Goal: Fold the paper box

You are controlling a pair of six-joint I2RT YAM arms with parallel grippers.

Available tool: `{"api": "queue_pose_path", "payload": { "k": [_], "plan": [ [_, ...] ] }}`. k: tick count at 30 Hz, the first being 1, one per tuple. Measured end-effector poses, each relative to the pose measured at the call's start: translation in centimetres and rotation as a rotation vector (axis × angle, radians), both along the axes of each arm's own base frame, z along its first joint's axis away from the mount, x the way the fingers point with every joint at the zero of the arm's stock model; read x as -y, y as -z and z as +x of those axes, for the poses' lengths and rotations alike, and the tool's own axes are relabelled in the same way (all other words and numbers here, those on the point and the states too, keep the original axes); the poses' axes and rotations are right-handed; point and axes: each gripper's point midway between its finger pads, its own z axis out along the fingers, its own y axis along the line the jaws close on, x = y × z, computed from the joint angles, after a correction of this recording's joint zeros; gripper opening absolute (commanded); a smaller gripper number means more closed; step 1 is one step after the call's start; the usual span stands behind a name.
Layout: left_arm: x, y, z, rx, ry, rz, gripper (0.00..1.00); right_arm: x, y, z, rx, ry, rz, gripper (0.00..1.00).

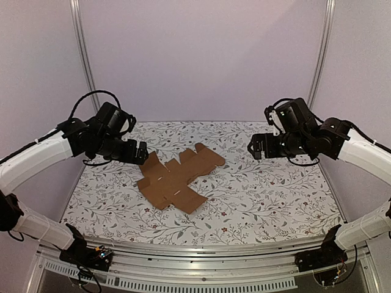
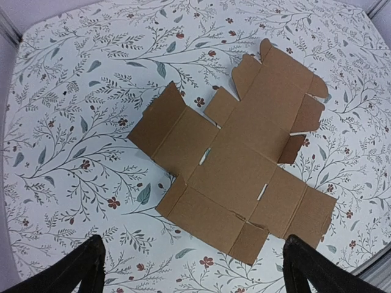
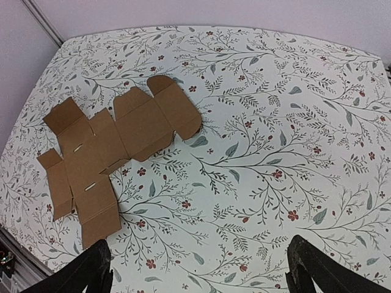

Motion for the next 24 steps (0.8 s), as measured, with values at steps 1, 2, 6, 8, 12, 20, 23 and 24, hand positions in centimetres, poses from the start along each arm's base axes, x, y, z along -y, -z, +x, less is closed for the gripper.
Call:
{"api": "queue_pose_path", "payload": {
  "k": [1, 2, 6, 8, 12, 20, 23, 24],
  "plan": [
    [-0.1, 0.0, -0.1, -0.002, -0.008, -0.001, 0.99, 0.3, -0.5, -0.1, 0.013, 0.006, 0.004, 0.99],
    [-0.2, 0.0, -0.1, -0.002, -0.016, -0.004, 0.99, 0.7, -0.9, -0.2, 0.024, 0.013, 0.003, 0.99],
    [-1.0, 0.8, -1.0, -0.019, -0.064, -0.027, 0.99, 1.6, -1.4, -0.4, 0.038, 0.032, -0.027, 0.99],
    [-1.4, 1.2, -1.5, -0.031, -0.087, -0.04, 0.99, 1.9, -1.2, -0.4, 0.041, 0.034, -0.044, 0.99],
    [-2.0, 2.1, -2.6, -0.056, -0.136, -0.082, 1.0, 2.5, -1.0, -0.8, 0.047, 0.034, -0.058, 0.99],
    [-2.6, 5.3, -5.3, -0.144, -0.225, -0.277, 0.98, 3.0, -0.7, -1.1, 0.052, 0.037, -0.07, 0.99],
    [-2.4, 6.6, -6.3, -0.18, -0.259, -0.384, 0.97, 3.1, -0.3, -1.2, 0.046, 0.036, -0.076, 0.99],
    [-2.3, 7.1, -6.6, -0.192, -0.273, -0.422, 0.97, 3.1, -0.3, -1.2, 0.045, 0.036, -0.076, 0.99]
  ]
}}
